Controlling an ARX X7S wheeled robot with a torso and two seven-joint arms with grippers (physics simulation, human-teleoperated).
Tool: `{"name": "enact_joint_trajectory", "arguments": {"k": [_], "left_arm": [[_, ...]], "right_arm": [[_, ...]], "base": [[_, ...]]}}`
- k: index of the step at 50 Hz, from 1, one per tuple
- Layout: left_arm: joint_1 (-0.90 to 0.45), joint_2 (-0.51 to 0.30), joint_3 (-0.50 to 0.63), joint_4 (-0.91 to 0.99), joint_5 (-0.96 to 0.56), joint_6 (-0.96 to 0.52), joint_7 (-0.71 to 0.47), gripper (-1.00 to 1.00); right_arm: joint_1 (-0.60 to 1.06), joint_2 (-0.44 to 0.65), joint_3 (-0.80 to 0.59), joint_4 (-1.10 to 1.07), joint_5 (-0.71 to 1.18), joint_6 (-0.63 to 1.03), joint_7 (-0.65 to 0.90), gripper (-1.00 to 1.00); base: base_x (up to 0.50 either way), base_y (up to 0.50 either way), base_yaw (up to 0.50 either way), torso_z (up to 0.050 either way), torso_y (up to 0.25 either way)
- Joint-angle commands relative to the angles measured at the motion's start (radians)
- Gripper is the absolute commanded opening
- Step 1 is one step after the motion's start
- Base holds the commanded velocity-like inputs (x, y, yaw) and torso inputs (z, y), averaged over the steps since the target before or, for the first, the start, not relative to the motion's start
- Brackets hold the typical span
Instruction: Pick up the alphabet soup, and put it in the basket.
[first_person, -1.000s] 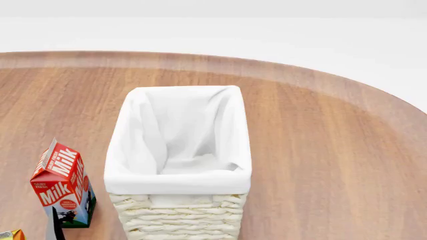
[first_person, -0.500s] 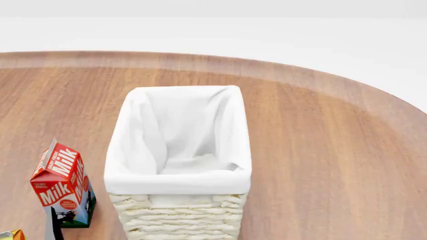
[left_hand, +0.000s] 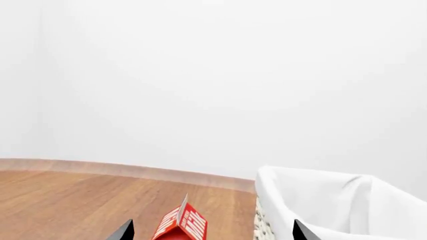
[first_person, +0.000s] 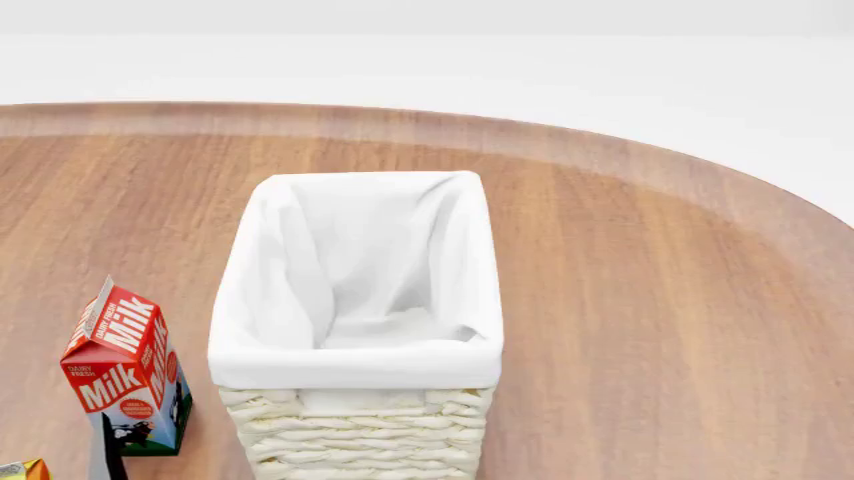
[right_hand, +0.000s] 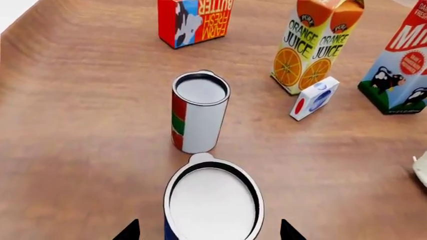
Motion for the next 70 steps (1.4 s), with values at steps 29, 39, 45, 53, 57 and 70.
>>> {"name": "enact_joint_trajectory", "arguments": {"k": [29, 39, 45, 53, 57, 70], "left_arm": [[0.0, -0.007, 0.006, 0.004, -0.002, 0.004, -0.009, 1.0], [0.001, -0.009, 0.007, 0.0, -0.003, 0.01, -0.009, 1.0], [0.002, -0.01, 0.008, 0.001, -0.003, 0.011, -0.01, 1.0], [-0.001, -0.01, 0.011, 0.0, -0.003, 0.012, -0.01, 1.0], [-0.001, -0.01, 0.012, -0.002, -0.002, 0.014, -0.011, 1.0], [0.003, -0.015, 0.013, 0.015, -0.002, 0.005, -0.019, 1.0]], "right_arm": [[0.048, -0.031, -0.036, 0.035, -0.047, 0.035, 0.0, 1.0], [0.065, -0.053, -0.05, 0.068, -0.055, 0.027, -0.007, 1.0], [0.074, -0.067, -0.058, 0.102, -0.065, 0.012, -0.005, 1.0], [0.079, -0.075, -0.069, 0.116, -0.075, 0.005, -0.006, 1.0], [0.082, -0.078, -0.071, 0.121, -0.076, -0.001, -0.005, 1.0], [0.103, -0.11, -0.083, 0.175, -0.091, -0.035, 0.002, 1.0]], "base": [[0.0, 0.0, 0.0, 0.0, 0.0], [0.0, 0.0, 0.0, 0.0, 0.0], [0.0, 0.0, 0.0, 0.0, 0.0], [0.0, 0.0, 0.0, 0.0, 0.0], [0.0, 0.0, 0.0, 0.0, 0.0], [0.0, 0.0, 0.0, 0.0, 0.0]]}}
